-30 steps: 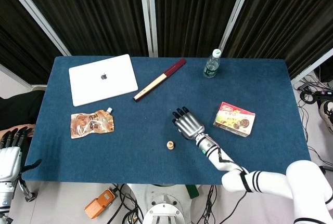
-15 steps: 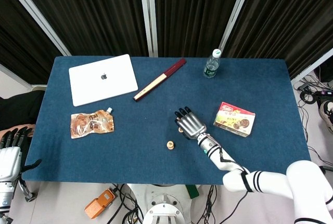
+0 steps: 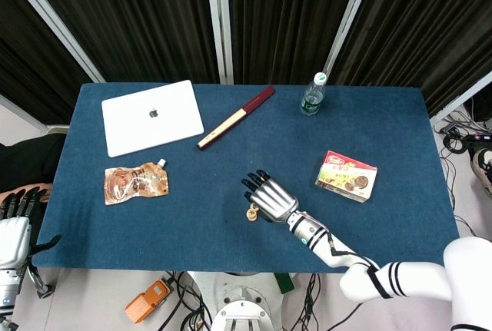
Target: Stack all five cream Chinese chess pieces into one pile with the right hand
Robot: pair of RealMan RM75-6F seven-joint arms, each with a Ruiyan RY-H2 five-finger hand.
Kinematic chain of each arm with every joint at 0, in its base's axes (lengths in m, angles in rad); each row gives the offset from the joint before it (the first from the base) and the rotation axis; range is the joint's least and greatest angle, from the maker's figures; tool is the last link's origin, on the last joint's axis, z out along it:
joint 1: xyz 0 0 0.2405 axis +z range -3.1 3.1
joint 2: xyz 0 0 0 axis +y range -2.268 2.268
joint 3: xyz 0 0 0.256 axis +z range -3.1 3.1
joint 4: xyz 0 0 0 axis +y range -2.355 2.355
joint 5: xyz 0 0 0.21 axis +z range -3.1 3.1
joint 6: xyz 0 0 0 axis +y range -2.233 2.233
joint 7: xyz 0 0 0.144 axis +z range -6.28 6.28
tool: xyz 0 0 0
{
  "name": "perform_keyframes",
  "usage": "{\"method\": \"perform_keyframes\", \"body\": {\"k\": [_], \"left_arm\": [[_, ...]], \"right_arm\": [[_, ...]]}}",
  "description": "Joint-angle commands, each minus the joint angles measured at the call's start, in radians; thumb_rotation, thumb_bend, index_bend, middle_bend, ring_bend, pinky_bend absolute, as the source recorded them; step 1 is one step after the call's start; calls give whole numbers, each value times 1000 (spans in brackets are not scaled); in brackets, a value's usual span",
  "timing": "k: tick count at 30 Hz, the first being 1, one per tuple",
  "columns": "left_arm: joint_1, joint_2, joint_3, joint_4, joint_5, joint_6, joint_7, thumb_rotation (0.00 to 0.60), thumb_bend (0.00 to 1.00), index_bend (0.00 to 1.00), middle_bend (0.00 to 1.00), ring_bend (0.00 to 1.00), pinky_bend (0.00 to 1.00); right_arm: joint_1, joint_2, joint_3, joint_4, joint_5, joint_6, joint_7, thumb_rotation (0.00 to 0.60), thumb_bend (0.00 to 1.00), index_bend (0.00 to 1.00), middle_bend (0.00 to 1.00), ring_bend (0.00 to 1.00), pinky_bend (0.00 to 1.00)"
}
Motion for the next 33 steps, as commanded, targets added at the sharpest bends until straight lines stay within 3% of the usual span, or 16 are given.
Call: {"method": "perform_keyframes", "body": {"k": [1, 33], "left_arm": [[2, 0, 1, 1, -1, -1, 0, 600, 0, 115, 92, 46, 2], [1, -13, -1, 27, -7, -12, -18, 600, 0, 115, 92, 46, 2]], "right_arm": [[4, -4, -13, -3, 4, -10, -25, 600, 542, 558, 244, 189, 197], [10, -28, -18, 15, 30, -18, -62, 600, 541, 467, 244, 189, 196]]}}
